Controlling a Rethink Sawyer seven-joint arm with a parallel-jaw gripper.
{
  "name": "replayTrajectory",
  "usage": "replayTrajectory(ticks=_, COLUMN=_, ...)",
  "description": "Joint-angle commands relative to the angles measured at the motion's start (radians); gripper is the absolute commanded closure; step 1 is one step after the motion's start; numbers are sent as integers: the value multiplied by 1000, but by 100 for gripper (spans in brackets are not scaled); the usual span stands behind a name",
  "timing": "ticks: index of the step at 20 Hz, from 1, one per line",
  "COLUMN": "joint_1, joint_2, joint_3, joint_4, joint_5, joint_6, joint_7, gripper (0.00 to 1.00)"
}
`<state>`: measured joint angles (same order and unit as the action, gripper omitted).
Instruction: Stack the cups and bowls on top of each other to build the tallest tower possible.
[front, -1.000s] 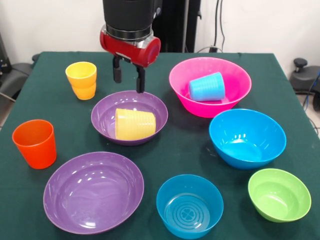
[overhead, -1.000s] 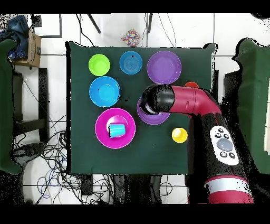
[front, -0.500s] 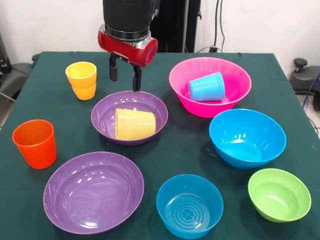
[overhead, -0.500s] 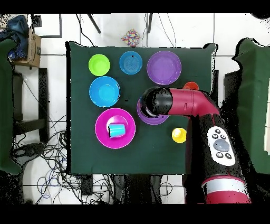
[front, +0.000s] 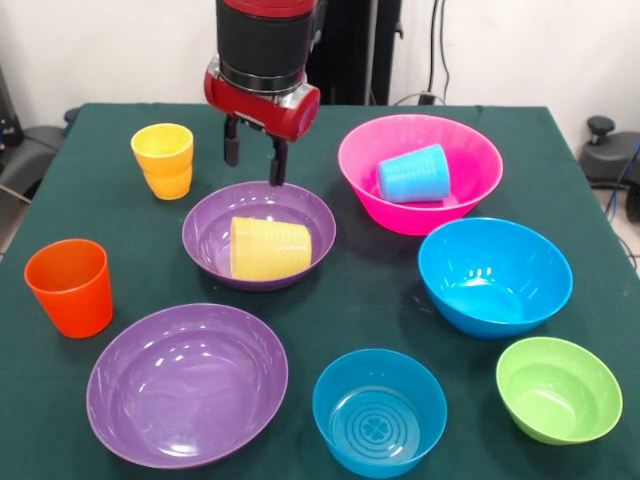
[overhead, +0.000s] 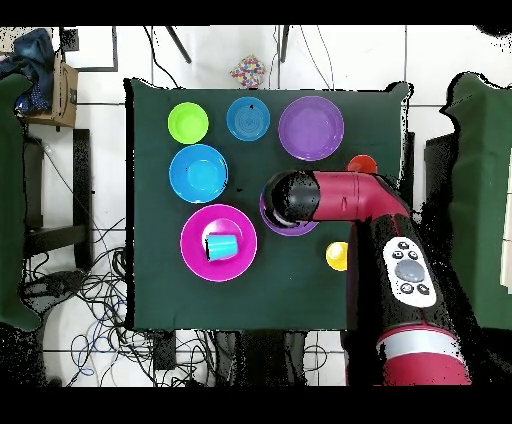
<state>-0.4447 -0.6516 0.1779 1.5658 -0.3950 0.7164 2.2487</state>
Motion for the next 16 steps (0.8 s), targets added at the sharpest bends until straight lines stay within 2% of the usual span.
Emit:
replayTrajectory(ticks=1, joint_1=20, joint_2=61, joint_3=17, joint_4=40, joint_5=-80, joint_6=13, joint_7=-97, gripper=0)
replayTrajectory(ticks=6, joint_1=22, joint_2=60, joint_3=14, joint_4=32, joint_5=-71, joint_6=26, joint_7=-87, gripper=0)
replayTrajectory(ticks=9, joint_1=41, joint_2=33, joint_3=-25, joint_4=63, joint_5=-25, joint_6=12, joint_7=33, gripper=0)
replayTrajectory(ticks=13, joint_1=34, joint_2=36, joint_3=-63, joint_4=115, joint_5=16, joint_6=-23, joint_7=122, gripper=0)
replayTrajectory(ticks=16, joint_1=80, joint_2=40, joint_3=-136, joint_4=172, joint_5=51, joint_6=-73, joint_7=262, gripper=0)
